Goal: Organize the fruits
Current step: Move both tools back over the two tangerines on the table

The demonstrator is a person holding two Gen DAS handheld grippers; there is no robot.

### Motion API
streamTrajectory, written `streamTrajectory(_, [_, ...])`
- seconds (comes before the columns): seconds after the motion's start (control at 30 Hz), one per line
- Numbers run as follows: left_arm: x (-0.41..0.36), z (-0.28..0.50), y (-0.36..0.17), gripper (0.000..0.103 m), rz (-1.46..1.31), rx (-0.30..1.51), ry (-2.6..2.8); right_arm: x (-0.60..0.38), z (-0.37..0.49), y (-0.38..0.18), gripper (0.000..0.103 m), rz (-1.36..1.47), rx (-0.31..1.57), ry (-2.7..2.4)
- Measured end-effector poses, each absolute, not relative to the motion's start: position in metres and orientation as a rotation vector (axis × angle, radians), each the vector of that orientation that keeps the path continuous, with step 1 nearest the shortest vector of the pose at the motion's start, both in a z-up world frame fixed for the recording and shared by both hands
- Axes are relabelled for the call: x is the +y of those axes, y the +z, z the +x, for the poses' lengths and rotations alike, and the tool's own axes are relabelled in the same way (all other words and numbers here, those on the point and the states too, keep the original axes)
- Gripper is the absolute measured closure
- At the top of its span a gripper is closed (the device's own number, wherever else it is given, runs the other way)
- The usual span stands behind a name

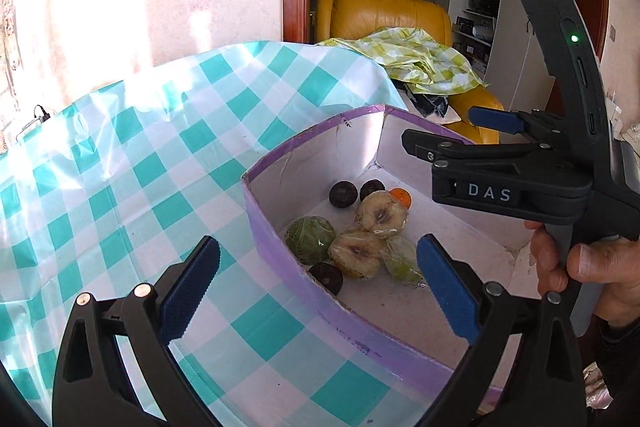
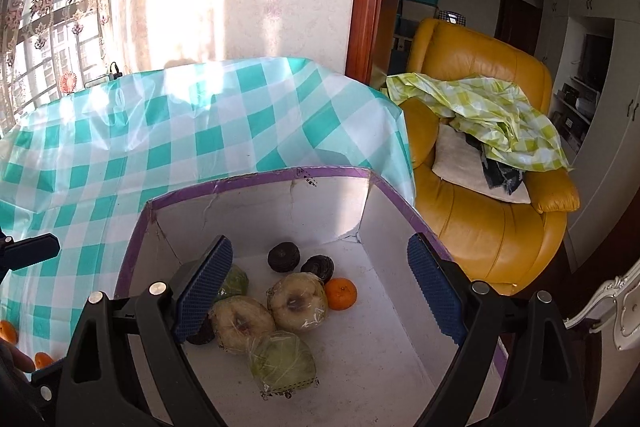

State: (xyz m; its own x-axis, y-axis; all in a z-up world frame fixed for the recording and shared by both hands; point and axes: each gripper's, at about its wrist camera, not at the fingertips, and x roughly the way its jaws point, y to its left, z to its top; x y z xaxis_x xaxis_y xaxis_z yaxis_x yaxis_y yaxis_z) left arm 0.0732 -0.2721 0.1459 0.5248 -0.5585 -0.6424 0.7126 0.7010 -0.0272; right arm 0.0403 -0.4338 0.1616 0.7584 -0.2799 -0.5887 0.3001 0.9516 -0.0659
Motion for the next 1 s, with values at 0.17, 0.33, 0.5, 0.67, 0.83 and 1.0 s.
streamTrajectory(0.17, [-0.254,0.071,0.151,0.004,0.229,0.642,-0.702,-0.41,0.033,0.167,0.017,0.012,0.613,-0.261])
streamTrajectory(0.33, [-0.229,0.071,0.156,0.004,0.216,0.62,-0.6,-0.387,0.028,0.172,0.017,-0.012,0.598,-0.228])
streamTrajectory(0.5, [-0.189,0.071,0.164,0.002,0.222,0.559,-0.401,-0.365,0.021,0.179,0.017,-0.021,0.567,-0.182])
streamTrajectory(0.67, [-0.139,0.068,0.167,0.002,0.203,0.528,-0.312,-0.344,0.013,0.183,0.017,0.018,0.547,-0.163])
streamTrajectory(0.83, [-0.085,0.063,0.163,0.002,0.146,0.538,-0.254,-0.315,0.01,0.176,0.017,0.007,0.567,-0.118])
streamTrajectory(1.0, [-0.038,0.048,0.159,0.002,0.118,0.485,-0.155,-0.289,0.006,0.159,0.017,0.009,0.6,-0.038])
